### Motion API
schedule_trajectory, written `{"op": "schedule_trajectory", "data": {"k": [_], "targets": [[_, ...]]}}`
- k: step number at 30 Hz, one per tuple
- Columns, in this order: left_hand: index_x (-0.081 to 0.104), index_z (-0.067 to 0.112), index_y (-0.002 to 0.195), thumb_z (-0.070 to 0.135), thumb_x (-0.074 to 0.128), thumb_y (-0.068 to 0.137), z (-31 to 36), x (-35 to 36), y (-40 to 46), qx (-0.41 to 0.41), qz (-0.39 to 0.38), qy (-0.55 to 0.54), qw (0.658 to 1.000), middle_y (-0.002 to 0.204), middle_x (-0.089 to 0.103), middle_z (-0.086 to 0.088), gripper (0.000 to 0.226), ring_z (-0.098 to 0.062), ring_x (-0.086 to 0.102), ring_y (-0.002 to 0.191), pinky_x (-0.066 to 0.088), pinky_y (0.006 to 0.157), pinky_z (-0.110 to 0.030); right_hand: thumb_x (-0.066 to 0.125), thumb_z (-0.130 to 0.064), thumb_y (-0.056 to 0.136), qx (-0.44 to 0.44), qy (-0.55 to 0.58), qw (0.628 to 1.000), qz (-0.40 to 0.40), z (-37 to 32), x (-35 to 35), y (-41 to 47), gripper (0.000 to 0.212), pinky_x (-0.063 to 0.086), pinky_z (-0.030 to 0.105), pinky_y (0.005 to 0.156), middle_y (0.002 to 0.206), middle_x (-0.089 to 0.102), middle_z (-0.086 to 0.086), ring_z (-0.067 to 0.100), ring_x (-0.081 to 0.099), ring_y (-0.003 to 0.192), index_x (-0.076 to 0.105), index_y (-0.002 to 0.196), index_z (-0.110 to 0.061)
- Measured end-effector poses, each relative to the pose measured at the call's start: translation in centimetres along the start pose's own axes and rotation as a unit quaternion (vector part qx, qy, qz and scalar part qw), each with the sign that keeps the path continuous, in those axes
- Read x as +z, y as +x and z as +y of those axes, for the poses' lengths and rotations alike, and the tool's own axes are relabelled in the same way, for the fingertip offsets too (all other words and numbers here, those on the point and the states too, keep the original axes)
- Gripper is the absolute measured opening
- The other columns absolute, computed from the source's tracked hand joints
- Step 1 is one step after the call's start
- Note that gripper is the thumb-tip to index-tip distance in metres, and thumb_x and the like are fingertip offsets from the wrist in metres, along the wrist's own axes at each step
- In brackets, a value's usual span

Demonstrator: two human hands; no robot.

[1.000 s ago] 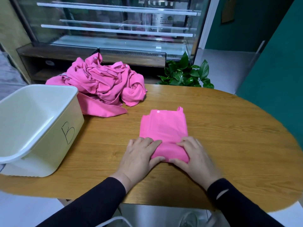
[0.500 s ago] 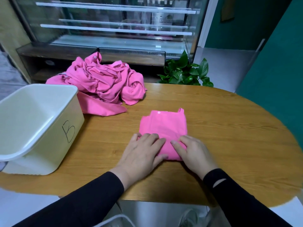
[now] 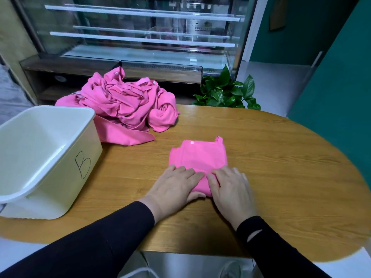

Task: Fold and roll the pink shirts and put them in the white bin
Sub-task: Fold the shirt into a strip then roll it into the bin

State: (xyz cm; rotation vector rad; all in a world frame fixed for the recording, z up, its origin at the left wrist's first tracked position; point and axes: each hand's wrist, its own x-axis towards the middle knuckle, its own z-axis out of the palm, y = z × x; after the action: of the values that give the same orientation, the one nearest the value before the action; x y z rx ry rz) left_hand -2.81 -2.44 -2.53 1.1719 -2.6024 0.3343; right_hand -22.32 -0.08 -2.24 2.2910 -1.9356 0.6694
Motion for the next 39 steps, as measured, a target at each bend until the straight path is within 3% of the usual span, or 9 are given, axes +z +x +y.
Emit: {"op": "schedule_trajectory", "data": {"k": [7,10,13,17,25,28,33,36,39], "targets": [[0.055,0.026,0.137,0.076,0.04,0.087,-1.1,-1.9,0.9,-0.031,-0.117,-0.167,0.978,0.121,0.068,0.003,0.072,-0.018,0.061,0.112,0.045,0.093,-0.031,0.029,-0.038,0.1,-0.003,0.034,0.999,-0.02,0.0,-1.0,0.8,0.043,0.036,0.033,0.059,0.062,0.048,-0.009,0.015,0.045,0.058,0.049,0.066,-0.021],[0.055,0.029,0.129,0.075,0.046,0.087,-1.4,-2.8,1.8,-0.08,-0.176,-0.181,0.964,0.114,0.068,0.003,0.062,-0.019,0.062,0.104,0.044,0.078,-0.032,0.037,-0.037,0.103,0.032,0.054,0.995,-0.078,0.1,-1.4,1.8,0.034,0.032,0.035,0.054,0.059,0.048,-0.006,0.012,0.044,0.052,0.046,0.075,-0.02],[0.06,0.025,0.109,0.081,0.034,0.086,-1.7,-2.5,1.7,-0.041,-0.091,-0.078,0.992,0.098,0.064,0.006,0.065,-0.017,0.058,0.094,0.045,0.08,-0.036,0.039,-0.038,0.103,0.059,0.068,0.99,-0.104,0.0,-1.7,2.6,0.033,0.036,0.036,0.055,0.061,0.051,-0.002,0.018,0.049,0.056,0.044,0.075,-0.022],[0.062,0.023,0.105,0.078,0.023,0.088,-1.5,-1.3,1.3,-0.089,-0.099,-0.146,0.98,0.097,0.065,0.007,0.07,-0.016,0.058,0.095,0.043,0.086,-0.036,0.041,-0.038,0.102,0.1,0.095,0.982,-0.128,-0.2,-1.6,3.3,0.04,0.05,0.04,0.063,0.064,0.057,0.001,0.024,0.056,0.064,0.054,0.071,-0.017],[0.065,0.016,0.104,0.061,0.047,0.096,-2.2,-1.5,2.9,-0.155,-0.166,-0.273,0.935,0.103,0.065,-0.003,0.05,-0.023,0.057,0.096,0.041,0.086,-0.036,0.035,-0.042,0.103,-0.011,0.004,0.999,0.045,-0.8,0.3,0.1,0.04,0.046,0.039,0.076,0.095,0.066,-0.006,0.017,0.056,0.087,0.07,0.103,-0.023],[0.059,0.02,0.096,0.059,0.041,0.099,-2.2,-1.5,2.9,-0.156,-0.188,-0.275,0.93,0.097,0.06,-0.001,0.043,-0.024,0.056,0.096,0.042,0.093,-0.041,0.034,-0.039,0.104,-0.013,0.021,0.998,0.059,-0.3,0.8,0.5,0.042,0.045,0.039,0.073,0.084,0.063,-0.005,0.017,0.051,0.078,0.069,0.091,-0.021],[0.061,0.024,0.104,0.06,0.019,0.101,-1.3,-3.0,3.1,-0.115,-0.132,-0.076,0.982,0.101,0.062,0.003,0.056,-0.019,0.057,0.099,0.036,0.091,-0.041,0.034,-0.035,0.101,0.002,0.02,0.997,0.073,-0.6,0.6,2.1,0.044,0.038,0.033,0.06,0.065,0.047,-0.007,0.016,0.045,0.062,0.052,0.063,-0.02],[0.059,0.021,0.124,0.056,0.034,0.099,0.7,-2.5,1.0,-0.053,0.002,-0.008,0.999,0.11,0.062,0.0,0.049,-0.022,0.06,0.1,0.043,0.084,-0.039,0.033,-0.037,0.099,0.009,0.026,0.998,0.051,-0.4,0.5,2.5,0.043,0.032,0.03,0.058,0.063,0.044,-0.008,0.017,0.043,0.059,0.044,0.06,-0.023],[0.043,0.016,0.144,0.068,0.052,0.087,1.5,-1.0,-1.0,-0.046,-0.013,0.03,0.998,0.13,0.057,-0.007,0.078,-0.026,0.056,0.113,0.046,0.091,-0.045,0.032,-0.038,0.099,0.021,0.038,0.999,0.011,-0.4,0.4,2.8,0.044,0.036,0.032,0.057,0.063,0.048,-0.006,0.018,0.047,0.06,0.044,0.059,-0.023]]}}
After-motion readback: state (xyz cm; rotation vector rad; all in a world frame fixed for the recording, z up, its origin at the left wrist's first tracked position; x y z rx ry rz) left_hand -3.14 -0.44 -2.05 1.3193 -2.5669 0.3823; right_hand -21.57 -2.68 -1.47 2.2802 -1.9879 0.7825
